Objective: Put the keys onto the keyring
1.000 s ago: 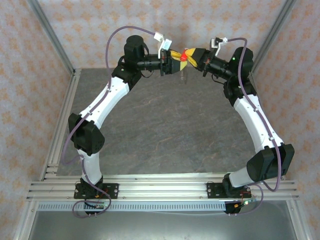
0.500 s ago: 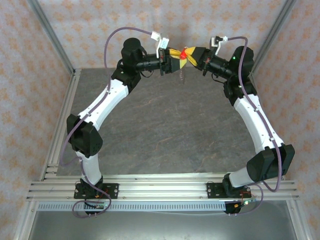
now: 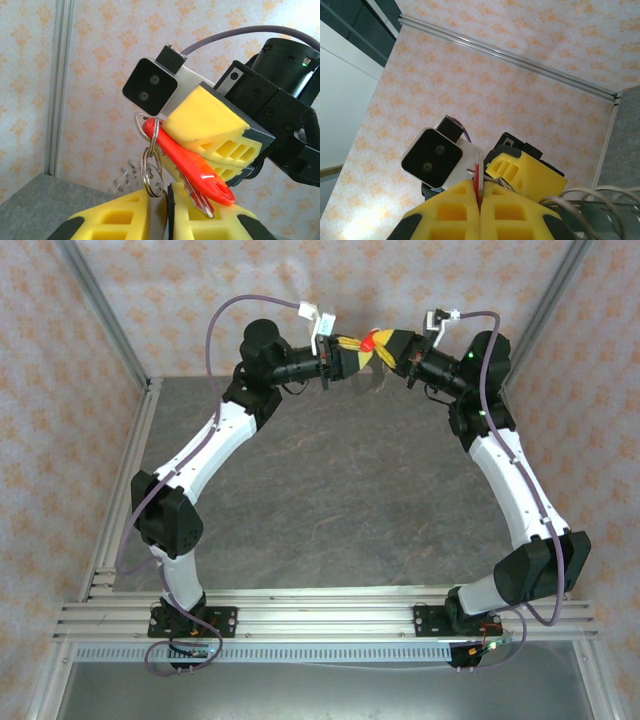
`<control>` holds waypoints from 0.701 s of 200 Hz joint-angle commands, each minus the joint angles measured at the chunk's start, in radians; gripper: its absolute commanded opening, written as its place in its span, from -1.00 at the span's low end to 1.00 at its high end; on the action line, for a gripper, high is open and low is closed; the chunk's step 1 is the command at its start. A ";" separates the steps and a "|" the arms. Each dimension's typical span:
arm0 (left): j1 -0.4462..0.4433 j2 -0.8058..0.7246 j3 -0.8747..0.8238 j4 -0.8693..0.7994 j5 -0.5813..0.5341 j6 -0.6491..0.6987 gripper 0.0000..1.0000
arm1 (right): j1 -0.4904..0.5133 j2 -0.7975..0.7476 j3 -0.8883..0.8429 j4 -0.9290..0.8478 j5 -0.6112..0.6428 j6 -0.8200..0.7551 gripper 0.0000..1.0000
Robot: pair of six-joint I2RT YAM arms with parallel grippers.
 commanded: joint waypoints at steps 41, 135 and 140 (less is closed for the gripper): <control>0.025 -0.094 -0.015 0.126 -0.060 -0.023 -1.00 | 0.007 -0.039 0.049 -0.017 -0.041 -0.025 -1.00; 0.025 -0.120 -0.053 0.163 -0.102 -0.055 -1.00 | -0.002 -0.051 0.031 0.005 -0.040 -0.040 -1.00; 0.025 -0.122 -0.057 0.168 -0.107 -0.058 -1.00 | -0.006 -0.053 0.024 0.010 -0.043 -0.041 -1.00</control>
